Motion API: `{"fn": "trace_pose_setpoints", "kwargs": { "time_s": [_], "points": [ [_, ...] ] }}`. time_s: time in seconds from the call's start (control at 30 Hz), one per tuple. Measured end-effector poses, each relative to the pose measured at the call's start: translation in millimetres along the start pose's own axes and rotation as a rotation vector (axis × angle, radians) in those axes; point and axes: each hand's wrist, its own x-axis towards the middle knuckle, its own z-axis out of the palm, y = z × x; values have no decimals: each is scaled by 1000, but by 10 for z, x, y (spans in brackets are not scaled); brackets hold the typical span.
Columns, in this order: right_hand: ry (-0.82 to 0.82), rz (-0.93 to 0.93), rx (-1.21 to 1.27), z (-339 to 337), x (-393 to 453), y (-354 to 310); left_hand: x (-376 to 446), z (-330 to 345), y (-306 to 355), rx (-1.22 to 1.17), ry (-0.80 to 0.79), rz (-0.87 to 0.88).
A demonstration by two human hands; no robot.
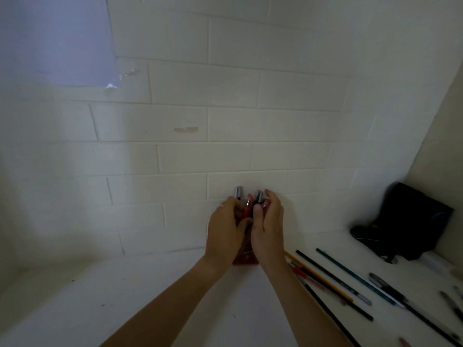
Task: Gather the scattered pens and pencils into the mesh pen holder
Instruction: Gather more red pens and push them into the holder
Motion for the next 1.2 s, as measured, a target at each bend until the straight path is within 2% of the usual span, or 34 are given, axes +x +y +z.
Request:
{"fn": "trace_pose_setpoints", "kwargs": {
  "time_s": [0.17,0.3,0.4,0.5,0.67,0.77,0.87,1.0,1.1,1.2],
  "points": [
    [-7,76,27,45,-55,-5,-79,52,-38,115,167,-15],
    [-48,101,17,76,-69,56,-157,112,-119,-27,93,-49],
    [-96,71,6,81,-56,96,-201,128,-167,-18,76,-7],
    [-96,116,23,51,-44,60,-273,124,-122,11,92,23],
    [-235,225,36,-92,-37,-78,-344,120,-34,35,105,-44],
    [-230,242,-39,-366,-29,-68,-435,42,66,132,198,-37],
    [-189,180,-321,-758,-76,144,-631,-34,217,220,242,63],
    [-395,225,-818,-1237,-273,392,-953,42,327,186,128,149],
    [-528,292,-896,-1405,-511,514,-1162,184,383,139,-43,102],
    [-487,188,-917,-1421,-745,567,-1308,309,437,142,-203,-4]
  ]
}}
